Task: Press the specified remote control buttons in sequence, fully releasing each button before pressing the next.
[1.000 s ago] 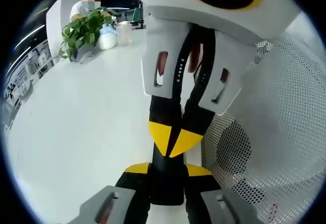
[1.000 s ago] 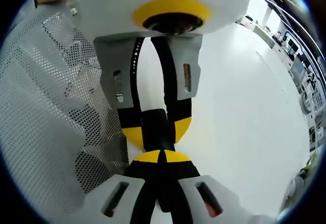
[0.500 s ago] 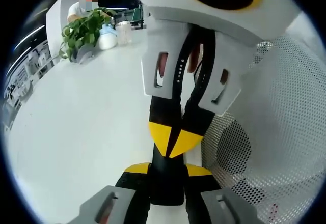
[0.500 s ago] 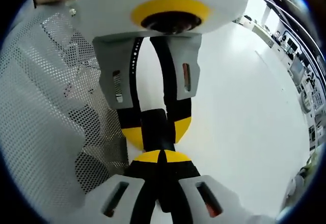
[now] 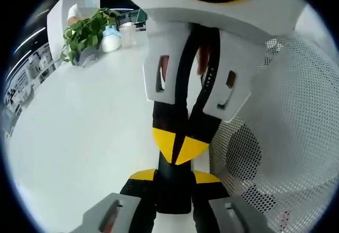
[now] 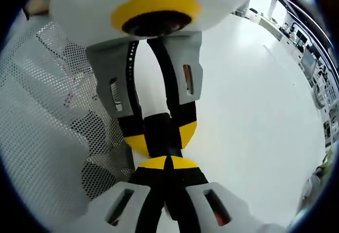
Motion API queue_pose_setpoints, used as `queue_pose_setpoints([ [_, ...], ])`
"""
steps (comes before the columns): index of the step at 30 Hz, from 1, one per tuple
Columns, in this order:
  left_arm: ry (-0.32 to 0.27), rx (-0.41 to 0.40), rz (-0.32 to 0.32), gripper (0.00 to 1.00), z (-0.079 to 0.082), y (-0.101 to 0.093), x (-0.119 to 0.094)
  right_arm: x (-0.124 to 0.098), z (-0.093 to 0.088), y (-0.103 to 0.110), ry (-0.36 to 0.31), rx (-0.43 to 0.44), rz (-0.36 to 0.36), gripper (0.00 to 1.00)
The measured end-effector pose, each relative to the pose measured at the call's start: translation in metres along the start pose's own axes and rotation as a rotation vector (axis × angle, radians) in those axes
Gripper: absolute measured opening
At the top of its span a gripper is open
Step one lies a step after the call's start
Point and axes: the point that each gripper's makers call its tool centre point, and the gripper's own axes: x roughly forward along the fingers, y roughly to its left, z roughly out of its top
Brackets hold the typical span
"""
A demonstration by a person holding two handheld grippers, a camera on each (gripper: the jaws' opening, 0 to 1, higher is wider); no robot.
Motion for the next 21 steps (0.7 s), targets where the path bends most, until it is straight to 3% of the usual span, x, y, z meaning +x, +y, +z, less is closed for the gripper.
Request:
queue_pose_setpoints([
  [15,0.003,-0.001,0.002,0.24,0.0002,-0.0001,-0.0002,-0.0024,0.0007,-0.0002,-0.029,0.015,-0.008,0.00],
  [21,-0.001,-0.023,0.003,0.24,0.0007,0.0003,0.0000,-0.0047,-0.0009,-0.0019,-0.055,0.092,0.021,0.00],
])
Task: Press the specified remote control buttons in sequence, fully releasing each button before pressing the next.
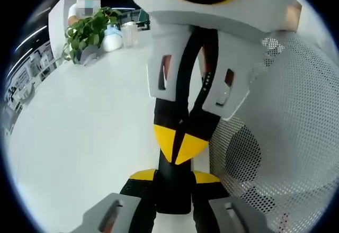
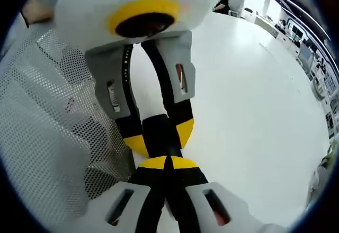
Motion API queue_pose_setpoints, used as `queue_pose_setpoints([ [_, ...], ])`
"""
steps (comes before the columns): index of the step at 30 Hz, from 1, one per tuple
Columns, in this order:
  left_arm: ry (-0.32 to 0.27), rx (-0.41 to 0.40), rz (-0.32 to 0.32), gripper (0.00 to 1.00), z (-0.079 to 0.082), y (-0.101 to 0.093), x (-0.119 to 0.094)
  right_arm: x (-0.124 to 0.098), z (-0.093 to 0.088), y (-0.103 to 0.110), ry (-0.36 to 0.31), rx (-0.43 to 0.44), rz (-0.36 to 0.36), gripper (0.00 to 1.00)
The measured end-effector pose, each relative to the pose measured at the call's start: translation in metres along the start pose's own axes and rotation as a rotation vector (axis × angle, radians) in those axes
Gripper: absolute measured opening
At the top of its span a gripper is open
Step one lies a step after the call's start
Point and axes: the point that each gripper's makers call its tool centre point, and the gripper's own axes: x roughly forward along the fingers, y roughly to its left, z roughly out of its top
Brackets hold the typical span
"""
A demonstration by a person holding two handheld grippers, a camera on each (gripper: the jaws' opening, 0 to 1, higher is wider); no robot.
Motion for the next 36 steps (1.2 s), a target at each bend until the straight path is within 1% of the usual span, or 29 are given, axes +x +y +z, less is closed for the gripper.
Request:
queue_pose_setpoints([
  [1,0.000,-0.001,0.000,0.24,0.000,0.000,0.000,-0.001,-0.001,0.000,0.005,-0.008,-0.004,0.00],
  [2,0.000,0.000,0.000,0.24,0.000,0.000,0.000,-0.002,-0.004,-0.001,0.019,-0.039,-0.012,0.00],
  [3,0.000,0.000,0.000,0.24,0.000,0.000,0.000,-0.003,-0.006,-0.002,0.023,-0.051,-0.020,0.00],
  [7,-0.001,0.001,-0.002,0.24,0.000,0.000,0.000,-0.006,-0.012,-0.005,0.026,-0.035,-0.022,0.00],
  [11,-0.001,0.004,-0.003,0.24,0.000,0.000,0.000,-0.009,-0.016,-0.008,0.017,-0.016,-0.026,0.09],
  [22,-0.001,0.006,-0.002,0.24,0.001,-0.001,-0.001,-0.010,-0.022,-0.006,0.021,-0.005,-0.006,0.21],
  [31,0.001,0.008,-0.002,0.24,0.000,-0.001,0.000,-0.012,-0.028,-0.008,0.026,0.005,-0.004,0.24],
  [36,0.000,0.008,-0.002,0.24,0.000,-0.001,0.000,-0.012,-0.032,-0.010,0.039,-0.020,-0.007,0.26],
])
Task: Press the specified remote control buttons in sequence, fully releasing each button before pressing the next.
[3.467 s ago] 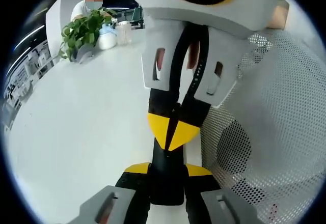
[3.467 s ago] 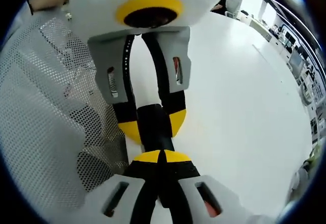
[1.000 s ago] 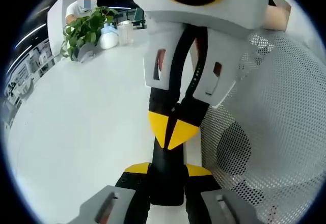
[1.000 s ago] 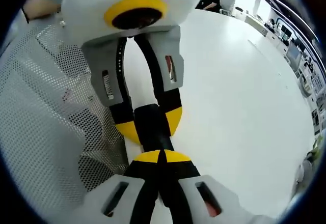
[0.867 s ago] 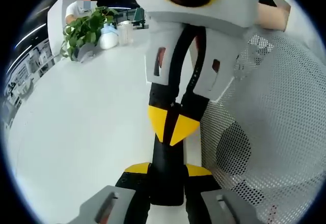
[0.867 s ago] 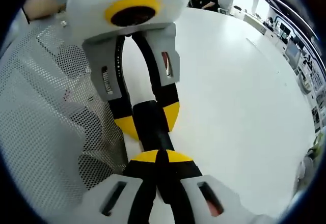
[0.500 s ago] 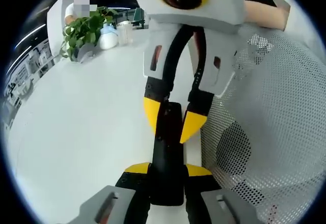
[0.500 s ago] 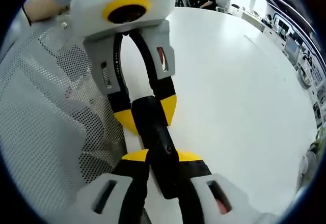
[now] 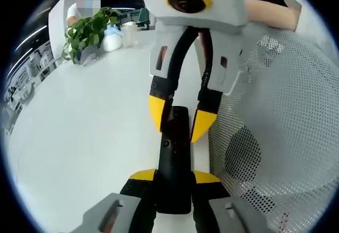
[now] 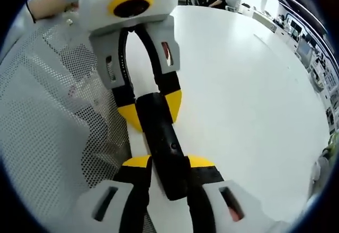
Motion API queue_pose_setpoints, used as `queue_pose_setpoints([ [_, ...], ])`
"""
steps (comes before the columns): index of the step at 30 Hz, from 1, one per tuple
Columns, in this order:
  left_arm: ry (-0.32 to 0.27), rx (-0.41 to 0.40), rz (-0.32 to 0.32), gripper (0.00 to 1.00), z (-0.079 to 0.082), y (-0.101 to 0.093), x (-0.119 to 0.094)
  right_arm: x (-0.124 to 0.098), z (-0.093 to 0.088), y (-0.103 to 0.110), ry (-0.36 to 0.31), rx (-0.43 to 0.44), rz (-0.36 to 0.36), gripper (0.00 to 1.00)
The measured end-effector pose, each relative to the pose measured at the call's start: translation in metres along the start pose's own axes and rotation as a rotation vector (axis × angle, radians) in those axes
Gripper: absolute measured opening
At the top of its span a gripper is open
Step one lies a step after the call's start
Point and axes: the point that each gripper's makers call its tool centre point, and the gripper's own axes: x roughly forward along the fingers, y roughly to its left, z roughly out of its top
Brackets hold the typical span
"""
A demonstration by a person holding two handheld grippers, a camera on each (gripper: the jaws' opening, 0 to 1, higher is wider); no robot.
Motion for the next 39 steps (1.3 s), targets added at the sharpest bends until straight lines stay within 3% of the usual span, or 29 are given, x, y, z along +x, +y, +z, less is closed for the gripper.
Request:
queue_pose_setpoints([
  [3,0.001,0.004,-0.001,0.24,0.000,0.000,0.000,0.001,-0.015,-0.004,0.078,-0.029,-0.018,0.27],
  [15,0.004,0.007,-0.001,0.24,0.000,0.001,0.001,-0.003,-0.018,-0.005,0.066,0.017,-0.009,0.27],
  [27,-0.003,0.007,0.008,0.24,-0.001,0.000,0.001,0.000,-0.020,-0.005,0.097,-0.009,-0.009,0.27],
  [32,0.031,0.061,0.026,0.24,-0.001,-0.001,0.003,0.001,-0.021,-0.006,0.112,-0.007,-0.022,0.28],
  [39,0.026,0.045,0.031,0.25,-0.001,0.001,0.003,0.001,-0.021,-0.007,0.114,-0.005,-0.023,0.28],
])
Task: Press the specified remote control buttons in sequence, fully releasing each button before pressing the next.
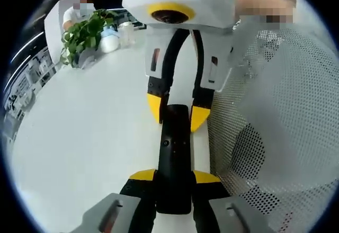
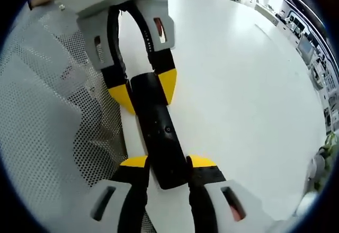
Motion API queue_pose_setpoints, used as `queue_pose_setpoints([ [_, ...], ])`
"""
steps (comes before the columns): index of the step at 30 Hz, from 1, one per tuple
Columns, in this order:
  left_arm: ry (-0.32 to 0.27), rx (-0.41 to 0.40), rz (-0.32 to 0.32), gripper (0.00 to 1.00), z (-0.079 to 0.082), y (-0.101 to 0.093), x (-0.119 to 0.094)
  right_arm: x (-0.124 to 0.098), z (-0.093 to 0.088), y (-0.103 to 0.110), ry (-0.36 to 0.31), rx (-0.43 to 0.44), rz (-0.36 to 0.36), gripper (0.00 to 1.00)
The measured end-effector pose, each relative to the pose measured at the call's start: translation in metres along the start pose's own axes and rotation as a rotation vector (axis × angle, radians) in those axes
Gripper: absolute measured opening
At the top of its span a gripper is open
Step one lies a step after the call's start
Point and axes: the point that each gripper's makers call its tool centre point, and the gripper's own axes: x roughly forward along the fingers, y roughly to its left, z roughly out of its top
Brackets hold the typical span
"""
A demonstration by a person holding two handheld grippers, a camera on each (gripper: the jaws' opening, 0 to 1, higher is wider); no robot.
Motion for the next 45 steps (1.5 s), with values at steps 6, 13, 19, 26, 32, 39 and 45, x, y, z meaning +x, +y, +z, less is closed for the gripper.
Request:
queue_pose_setpoints([
  [6,0.025,-0.001,0.008,0.25,0.001,0.000,0.001,0.000,0.000,0.000,-0.001,-0.002,0.000,0.28],
  [13,0.011,-0.012,0.016,0.25,0.001,0.001,0.001,0.000,0.000,0.000,0.019,0.000,-0.005,0.28],
  [19,0.015,-0.009,0.020,0.25,0.007,0.001,0.005,0.001,0.001,0.000,0.049,-0.006,-0.005,0.28],
  [26,0.024,-0.009,0.018,0.26,0.010,0.001,0.007,0.001,0.002,0.002,0.069,-0.066,0.010,0.27],
  [32,0.014,-0.003,0.007,0.25,0.010,0.002,0.007,0.001,0.003,0.003,0.070,-0.100,0.023,0.25],
  [39,0.006,-0.010,0.005,0.25,0.010,0.003,0.007,0.001,0.003,0.002,0.054,-0.087,0.028,0.25],
  [45,-0.006,-0.048,0.018,0.27,0.012,0.004,0.007,0.002,0.004,0.001,0.046,-0.073,0.030,0.25],
])
